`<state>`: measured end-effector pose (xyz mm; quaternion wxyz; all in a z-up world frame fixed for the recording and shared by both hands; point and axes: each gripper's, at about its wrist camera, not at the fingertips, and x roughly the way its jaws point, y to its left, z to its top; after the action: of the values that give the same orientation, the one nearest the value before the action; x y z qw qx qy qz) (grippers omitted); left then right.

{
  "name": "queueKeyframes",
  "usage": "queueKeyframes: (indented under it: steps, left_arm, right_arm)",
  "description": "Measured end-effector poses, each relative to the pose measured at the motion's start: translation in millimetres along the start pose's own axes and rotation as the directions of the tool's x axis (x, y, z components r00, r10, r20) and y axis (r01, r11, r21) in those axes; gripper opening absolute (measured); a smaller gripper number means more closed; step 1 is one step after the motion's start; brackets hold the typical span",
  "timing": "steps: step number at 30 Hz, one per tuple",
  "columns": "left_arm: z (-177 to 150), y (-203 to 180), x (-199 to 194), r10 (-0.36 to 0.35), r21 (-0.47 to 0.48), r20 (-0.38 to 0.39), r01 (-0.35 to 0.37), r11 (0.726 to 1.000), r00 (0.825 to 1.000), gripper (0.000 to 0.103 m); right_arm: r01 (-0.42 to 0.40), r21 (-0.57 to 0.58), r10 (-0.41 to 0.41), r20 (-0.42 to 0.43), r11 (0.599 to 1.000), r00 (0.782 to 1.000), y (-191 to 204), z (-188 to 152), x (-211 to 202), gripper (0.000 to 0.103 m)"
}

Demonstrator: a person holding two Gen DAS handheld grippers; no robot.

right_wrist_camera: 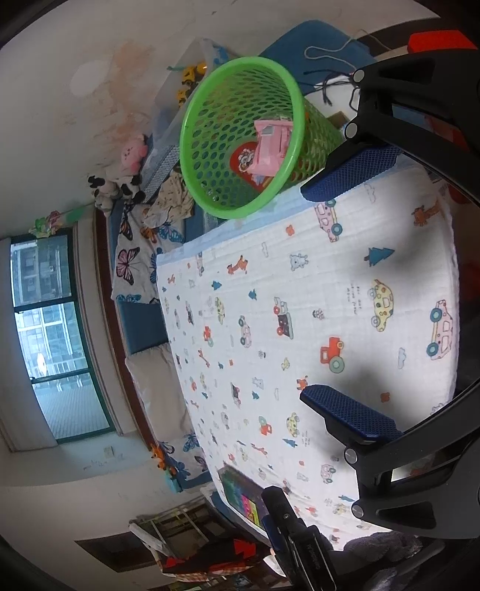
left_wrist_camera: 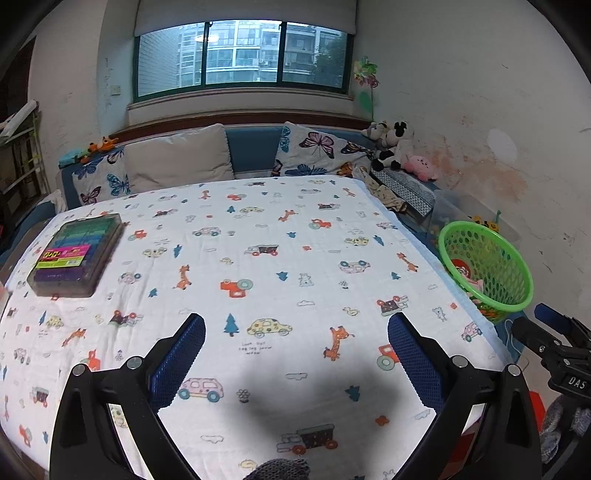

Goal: Collect trash

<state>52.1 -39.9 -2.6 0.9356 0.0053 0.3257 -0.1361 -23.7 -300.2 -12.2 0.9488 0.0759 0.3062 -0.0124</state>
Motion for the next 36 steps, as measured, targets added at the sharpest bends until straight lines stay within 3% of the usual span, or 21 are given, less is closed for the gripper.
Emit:
queueKeyframes:
  steps: [16, 36]
  left_arm:
    - [-6, -1, -17, 0.08, 0.01, 0.051, -0.08, 0.997, 0.996, 0.096]
    - [-9, 3, -23, 0.119, -0.011, 0.073, -0.118, 0.993, 0.99, 0.096]
  right_arm:
    - [-0.006, -0.02, 0.007, 0.023, 1.0, 1.0, 7, -4, -4, 0.099]
    - [-0.012, -0.036, 0.013, 0.034, 0.999, 0.999, 10, -5, -5, 0.099]
